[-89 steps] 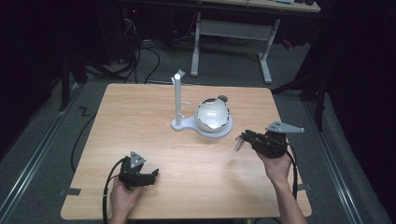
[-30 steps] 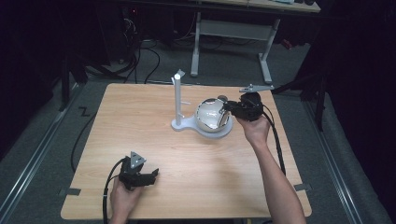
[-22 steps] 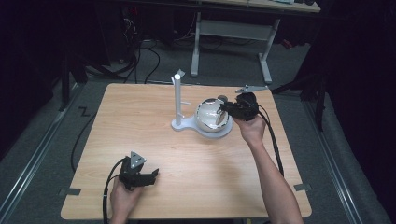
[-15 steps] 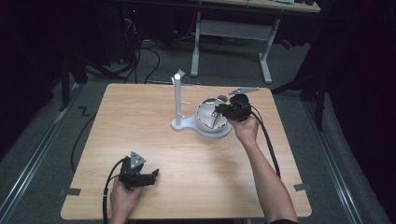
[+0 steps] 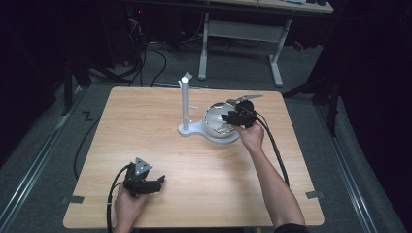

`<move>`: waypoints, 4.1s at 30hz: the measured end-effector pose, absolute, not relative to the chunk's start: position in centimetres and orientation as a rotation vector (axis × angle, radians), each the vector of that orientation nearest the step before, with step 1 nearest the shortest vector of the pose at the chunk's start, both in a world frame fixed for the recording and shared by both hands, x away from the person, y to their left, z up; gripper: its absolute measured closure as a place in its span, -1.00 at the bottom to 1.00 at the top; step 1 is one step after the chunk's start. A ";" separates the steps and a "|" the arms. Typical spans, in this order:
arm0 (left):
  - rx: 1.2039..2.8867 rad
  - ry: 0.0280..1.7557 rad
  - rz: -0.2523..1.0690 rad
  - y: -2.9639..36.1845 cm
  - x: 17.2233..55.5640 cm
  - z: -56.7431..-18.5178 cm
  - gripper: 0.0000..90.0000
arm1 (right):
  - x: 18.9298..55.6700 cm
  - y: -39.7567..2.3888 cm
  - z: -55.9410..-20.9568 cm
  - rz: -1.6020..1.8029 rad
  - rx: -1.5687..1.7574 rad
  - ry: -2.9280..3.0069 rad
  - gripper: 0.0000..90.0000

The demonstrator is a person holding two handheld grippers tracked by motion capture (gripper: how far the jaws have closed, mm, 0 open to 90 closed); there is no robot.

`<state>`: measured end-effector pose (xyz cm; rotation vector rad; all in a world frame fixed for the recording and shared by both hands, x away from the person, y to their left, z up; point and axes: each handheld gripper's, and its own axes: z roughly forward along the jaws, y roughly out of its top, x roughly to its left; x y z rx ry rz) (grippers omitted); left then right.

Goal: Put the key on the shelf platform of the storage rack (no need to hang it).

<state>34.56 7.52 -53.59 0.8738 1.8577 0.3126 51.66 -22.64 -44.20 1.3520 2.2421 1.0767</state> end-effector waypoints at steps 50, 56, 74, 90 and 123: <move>0.869 1.861 0.307 7.5 34.5 -53.6 -0.57 | 42.6 -29.4 -41.2 1.210 1.359 2.064 0.27; 0.874 1.859 0.308 7.5 34.5 -53.6 -0.57 | 42.0 -30.5 -41.1 1.240 1.379 2.062 0.27; 0.887 1.848 0.306 7.4 34.4 -53.6 -0.58 | 39.0 -32.7 -41.1 1.264 1.398 2.031 0.28; 0.877 1.857 0.310 7.4 34.5 -53.6 -0.58 | 35.9 -34.8 -42.5 1.337 1.445 1.973 0.29; 0.873 1.858 0.309 7.5 34.5 -53.6 -0.59 | 32.1 -31.6 -48.2 1.314 1.475 2.005 0.30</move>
